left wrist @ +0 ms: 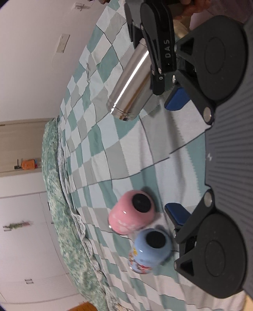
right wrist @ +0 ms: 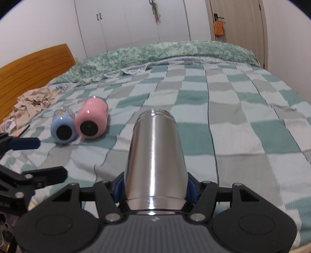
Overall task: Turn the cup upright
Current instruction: 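Carry the silver cup with the right tool toward the left tool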
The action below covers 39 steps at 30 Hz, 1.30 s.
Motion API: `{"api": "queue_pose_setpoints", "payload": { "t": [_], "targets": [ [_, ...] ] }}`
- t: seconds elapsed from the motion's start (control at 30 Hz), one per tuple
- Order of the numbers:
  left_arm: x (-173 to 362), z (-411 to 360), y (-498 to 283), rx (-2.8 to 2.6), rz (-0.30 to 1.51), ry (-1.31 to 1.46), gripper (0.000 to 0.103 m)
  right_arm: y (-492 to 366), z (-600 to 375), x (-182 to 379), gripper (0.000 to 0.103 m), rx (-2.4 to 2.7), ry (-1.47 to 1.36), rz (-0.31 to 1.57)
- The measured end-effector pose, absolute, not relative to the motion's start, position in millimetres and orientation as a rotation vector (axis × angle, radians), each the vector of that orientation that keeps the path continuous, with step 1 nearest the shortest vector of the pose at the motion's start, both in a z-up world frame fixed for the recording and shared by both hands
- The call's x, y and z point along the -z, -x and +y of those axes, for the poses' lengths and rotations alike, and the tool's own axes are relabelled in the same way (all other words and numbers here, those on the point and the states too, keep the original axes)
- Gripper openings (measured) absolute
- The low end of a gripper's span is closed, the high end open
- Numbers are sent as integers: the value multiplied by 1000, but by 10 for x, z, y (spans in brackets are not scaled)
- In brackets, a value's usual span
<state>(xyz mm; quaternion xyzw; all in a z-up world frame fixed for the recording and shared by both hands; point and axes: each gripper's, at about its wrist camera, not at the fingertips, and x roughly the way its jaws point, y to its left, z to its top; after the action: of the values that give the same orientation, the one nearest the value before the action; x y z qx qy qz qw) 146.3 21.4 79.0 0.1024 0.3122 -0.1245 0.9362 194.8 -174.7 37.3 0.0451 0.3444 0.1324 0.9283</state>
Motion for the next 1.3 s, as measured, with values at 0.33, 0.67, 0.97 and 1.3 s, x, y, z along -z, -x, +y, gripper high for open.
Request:
{"api": "queue_pose_setpoints", "payload": {
  "t": [0.33, 0.67, 0.97, 1.3],
  "targets": [
    [-648, 307, -1247, 191, 639, -163, 103, -1887, -1654, -115, 61, -230, -69, 755],
    [-631, 335, -1173, 163, 638, -135, 103, -1907, -1622, -113, 75, -226, -42, 769],
    [-780, 201, -1116, 146, 626, -154, 103, -1651, -1938, -443, 103, -311, -98, 658],
    [-869, -363, -1305, 159, 679, -146, 103, -1541, -2720, -661, 103, -284, -83, 549]
  ]
}}
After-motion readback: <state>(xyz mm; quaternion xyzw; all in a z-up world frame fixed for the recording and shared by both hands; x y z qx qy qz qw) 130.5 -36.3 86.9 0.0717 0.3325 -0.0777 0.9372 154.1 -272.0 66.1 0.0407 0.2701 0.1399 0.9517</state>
